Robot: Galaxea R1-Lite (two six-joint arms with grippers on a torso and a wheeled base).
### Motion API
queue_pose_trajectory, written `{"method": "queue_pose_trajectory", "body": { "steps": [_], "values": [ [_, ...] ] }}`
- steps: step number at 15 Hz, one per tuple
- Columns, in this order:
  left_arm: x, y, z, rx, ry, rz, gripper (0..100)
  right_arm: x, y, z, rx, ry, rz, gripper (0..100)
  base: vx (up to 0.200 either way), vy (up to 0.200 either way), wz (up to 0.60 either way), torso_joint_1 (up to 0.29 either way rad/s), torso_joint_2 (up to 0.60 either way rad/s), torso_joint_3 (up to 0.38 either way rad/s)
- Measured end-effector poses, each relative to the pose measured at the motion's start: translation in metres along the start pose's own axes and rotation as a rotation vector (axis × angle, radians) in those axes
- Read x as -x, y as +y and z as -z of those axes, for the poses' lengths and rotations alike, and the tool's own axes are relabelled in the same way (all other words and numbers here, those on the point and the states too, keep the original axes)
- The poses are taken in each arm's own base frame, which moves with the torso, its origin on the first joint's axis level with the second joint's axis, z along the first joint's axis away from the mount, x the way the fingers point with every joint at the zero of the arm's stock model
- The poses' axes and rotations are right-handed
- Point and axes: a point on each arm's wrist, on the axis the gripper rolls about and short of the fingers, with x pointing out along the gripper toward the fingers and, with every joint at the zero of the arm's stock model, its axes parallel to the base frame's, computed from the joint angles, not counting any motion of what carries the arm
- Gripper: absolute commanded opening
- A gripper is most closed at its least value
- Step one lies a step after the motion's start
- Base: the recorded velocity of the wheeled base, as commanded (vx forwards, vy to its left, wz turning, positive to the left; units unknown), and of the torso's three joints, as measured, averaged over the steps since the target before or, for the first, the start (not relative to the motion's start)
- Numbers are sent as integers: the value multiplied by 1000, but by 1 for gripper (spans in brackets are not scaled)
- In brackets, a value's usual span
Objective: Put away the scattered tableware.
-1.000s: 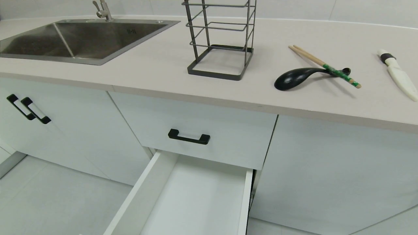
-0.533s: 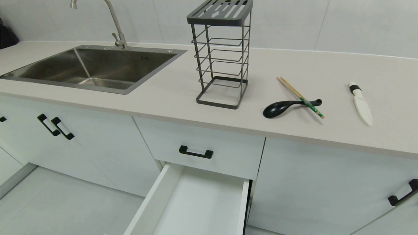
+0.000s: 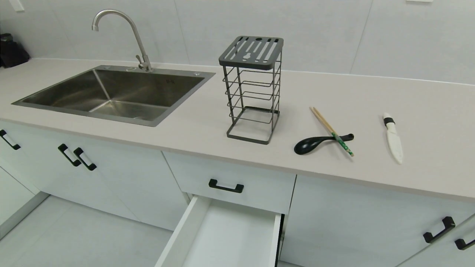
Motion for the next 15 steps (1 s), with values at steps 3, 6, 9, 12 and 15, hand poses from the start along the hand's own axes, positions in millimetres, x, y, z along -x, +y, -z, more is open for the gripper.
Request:
{"method": "queue_pose_trajectory", "body": {
  "steps": [3,6,9,12,15],
  "values": [
    [0,0,0,0,0,0,100,0,0,0,0,0,0,0,0,0,0,287,-510,-233],
    [0,0,0,0,0,0,100,0,0,0,1,0,-1,0,0,0,0,279,-513,-245],
    [0,0,0,0,0,0,100,0,0,0,1,0,-1,0,0,0,0,279,-538,-256],
    [0,0,0,0,-1,0,100,0,0,0,2,0,-1,0,0,0,0,295,-562,-276],
    [0,0,0,0,0,-1,100,0,0,0,1,0,0,0,0,0,0,315,-598,-292]
  ]
}}
